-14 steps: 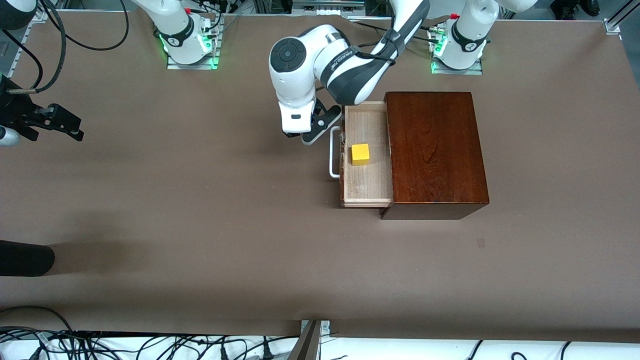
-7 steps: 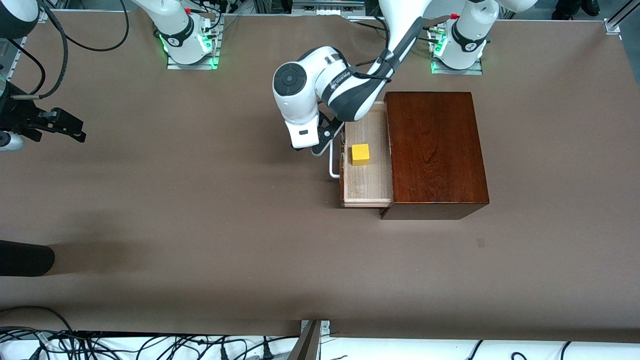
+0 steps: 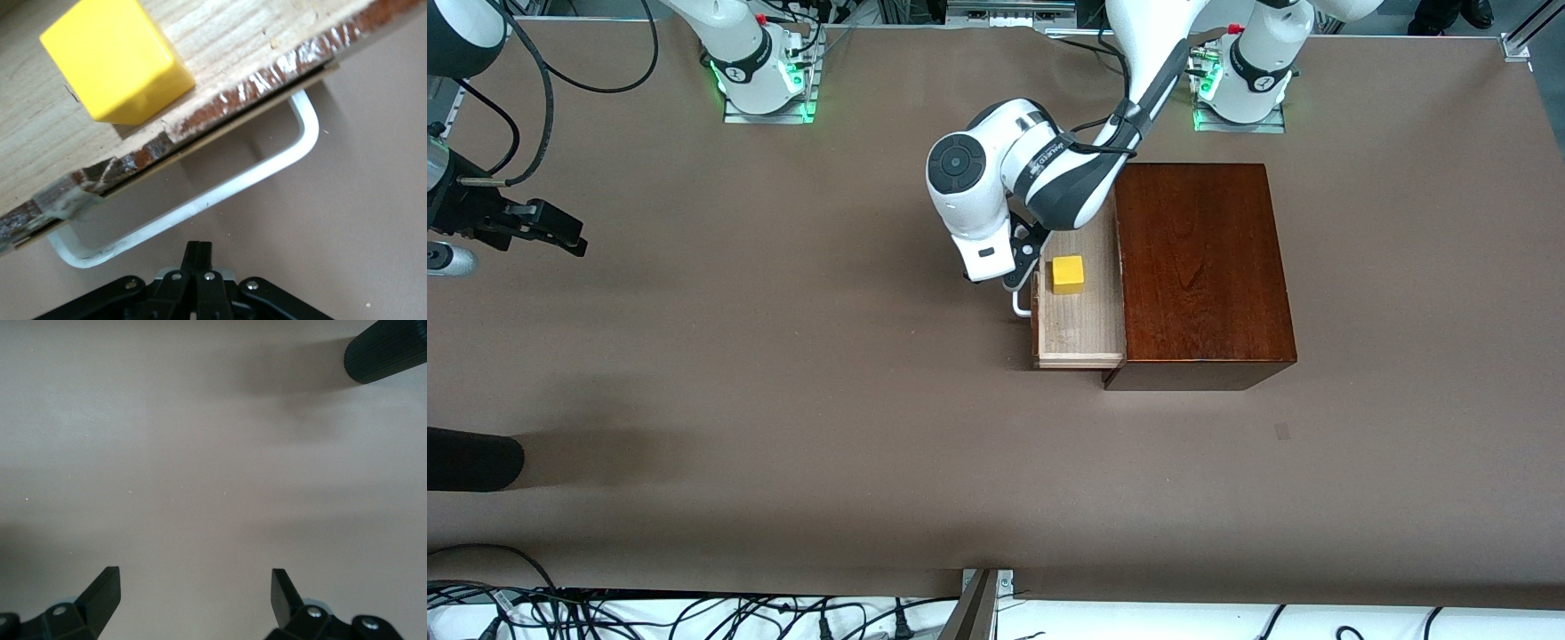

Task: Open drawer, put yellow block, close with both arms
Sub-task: 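Push the drawer front toward the box with the left gripper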

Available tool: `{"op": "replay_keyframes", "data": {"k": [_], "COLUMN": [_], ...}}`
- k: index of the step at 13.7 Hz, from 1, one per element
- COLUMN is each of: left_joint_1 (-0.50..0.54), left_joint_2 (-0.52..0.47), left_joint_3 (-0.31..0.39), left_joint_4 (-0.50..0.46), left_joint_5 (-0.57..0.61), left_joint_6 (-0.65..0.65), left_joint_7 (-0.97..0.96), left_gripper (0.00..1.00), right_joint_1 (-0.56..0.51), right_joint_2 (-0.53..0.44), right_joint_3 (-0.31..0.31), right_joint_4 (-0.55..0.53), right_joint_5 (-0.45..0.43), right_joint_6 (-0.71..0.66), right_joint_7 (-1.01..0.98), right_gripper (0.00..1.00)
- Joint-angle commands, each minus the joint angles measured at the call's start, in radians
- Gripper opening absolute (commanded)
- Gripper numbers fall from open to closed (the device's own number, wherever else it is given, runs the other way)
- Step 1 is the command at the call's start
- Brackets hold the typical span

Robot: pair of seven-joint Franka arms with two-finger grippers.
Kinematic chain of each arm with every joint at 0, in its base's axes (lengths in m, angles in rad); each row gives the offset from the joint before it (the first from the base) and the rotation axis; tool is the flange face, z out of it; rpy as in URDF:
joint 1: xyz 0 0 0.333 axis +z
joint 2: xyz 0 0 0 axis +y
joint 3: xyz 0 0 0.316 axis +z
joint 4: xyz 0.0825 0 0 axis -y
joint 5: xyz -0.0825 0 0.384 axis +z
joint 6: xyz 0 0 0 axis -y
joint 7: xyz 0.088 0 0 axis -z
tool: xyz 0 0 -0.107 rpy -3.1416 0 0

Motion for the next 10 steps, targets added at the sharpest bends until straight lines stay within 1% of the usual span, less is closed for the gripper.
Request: {"op": "replay_keyframes", "data": {"k": [1,6,10], "left_joint_1": [0.005,0.023,0.032], "left_joint_2": [0.001,-0.014,-0.046], "left_joint_3": [0.002,0.013,0.013], "left_joint_4": [0.023,0.021,-0.035], "left_joint_5": [0.013,0.065,0.088], "left_joint_6": [-0.044,-0.100,-0.100], "left_joint_7": [-0.041,-0.033,-0.012], "left_gripper": [0.00,0.00,0.00], "right_joint_1": [0.001,0.002,0.001], "right_joint_2": [-0.003,0.003,0.003], "right_joint_3": [0.001,0.001,0.001], "right_joint_4": [0.002,0.003,0.009], "right_joint_5": [0.013,0.013,0.013], "right_joint_6": [-0.013,-0.013,-0.013], "right_joint_7": [0.017,0.011,0.008], "right_gripper": [1.00,1.00,1.00]}}
